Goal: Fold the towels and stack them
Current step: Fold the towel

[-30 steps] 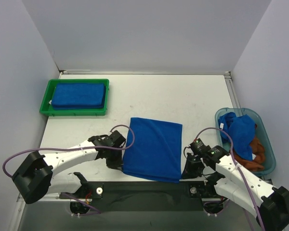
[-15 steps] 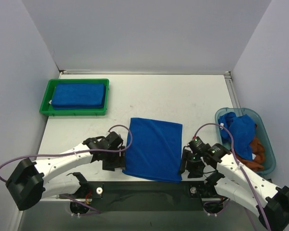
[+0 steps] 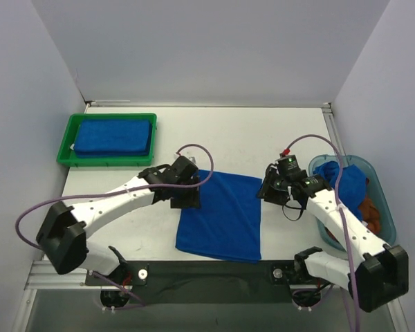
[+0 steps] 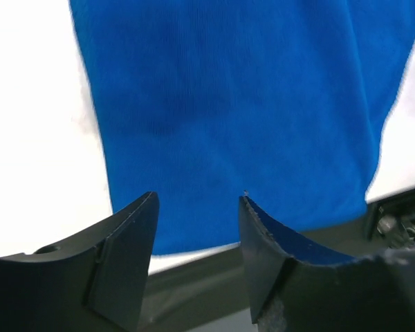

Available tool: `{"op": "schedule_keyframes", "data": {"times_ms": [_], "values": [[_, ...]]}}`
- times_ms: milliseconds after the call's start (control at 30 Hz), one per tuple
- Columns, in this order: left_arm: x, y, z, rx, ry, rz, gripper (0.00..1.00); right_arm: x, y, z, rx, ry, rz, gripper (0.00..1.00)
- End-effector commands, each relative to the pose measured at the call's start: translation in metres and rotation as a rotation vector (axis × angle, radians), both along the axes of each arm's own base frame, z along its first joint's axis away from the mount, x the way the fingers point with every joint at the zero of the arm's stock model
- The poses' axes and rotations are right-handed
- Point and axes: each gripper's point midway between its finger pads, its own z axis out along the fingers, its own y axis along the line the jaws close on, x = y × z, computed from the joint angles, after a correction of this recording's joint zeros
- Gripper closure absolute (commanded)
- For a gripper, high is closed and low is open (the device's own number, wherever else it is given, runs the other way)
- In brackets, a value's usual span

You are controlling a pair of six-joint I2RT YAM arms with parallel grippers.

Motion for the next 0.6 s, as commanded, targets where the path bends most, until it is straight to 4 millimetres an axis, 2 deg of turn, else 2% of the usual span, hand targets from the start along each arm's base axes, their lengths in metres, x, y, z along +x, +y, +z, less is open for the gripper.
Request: {"op": "schedule_keyframes", "data": {"times_ms": [0, 33, 67, 133, 167, 300, 367, 467, 533, 567], "values": [[0.021, -0.019, -0.017, 0.022, -0.001, -0.051, 0.41, 0.062, 0.010, 0.019, 0.031, -0.164, 0.026, 0.66], [0.022, -0.022, -0.022, 0.019, 0.003, -0.057, 0.41, 0.069, 0.013, 0.008, 0.017, -0.139, 0.036, 0.67], [0.020, -0.020, -0.034, 0.038, 0.027, -0.059, 0.41, 0.081, 0.016, 0.011, 0.020, -0.163, 0.040, 0.68], [0.015, -0.024, -0.042, 0.024, 0.052, -0.077, 0.42, 0.092, 0.011, -0.001, -0.019, -0.135, 0.021, 0.68], [0.010, -0.023, -0.049, 0.026, 0.071, -0.086, 0.42, 0.098, 0.010, -0.001, -0.026, -0.147, 0.016, 0.68], [-0.001, -0.027, -0.054, 0.009, 0.087, -0.126, 0.41, 0.118, -0.006, -0.017, -0.067, -0.144, -0.008, 0.68], [-0.003, -0.036, -0.045, -0.013, 0.063, -0.157, 0.41, 0.126, -0.009, -0.020, -0.050, -0.146, -0.006, 0.68], [-0.008, -0.064, -0.021, -0.063, -0.022, -0.246, 0.41, 0.135, -0.010, -0.028, -0.046, -0.140, 0.020, 0.68], [-0.015, -0.090, -0.003, -0.108, -0.081, -0.335, 0.42, 0.138, -0.008, -0.034, -0.036, -0.133, 0.035, 0.69], [-0.019, -0.099, -0.002, -0.115, -0.089, -0.369, 0.42, 0.139, -0.005, -0.036, -0.022, -0.128, 0.045, 0.69]]}}
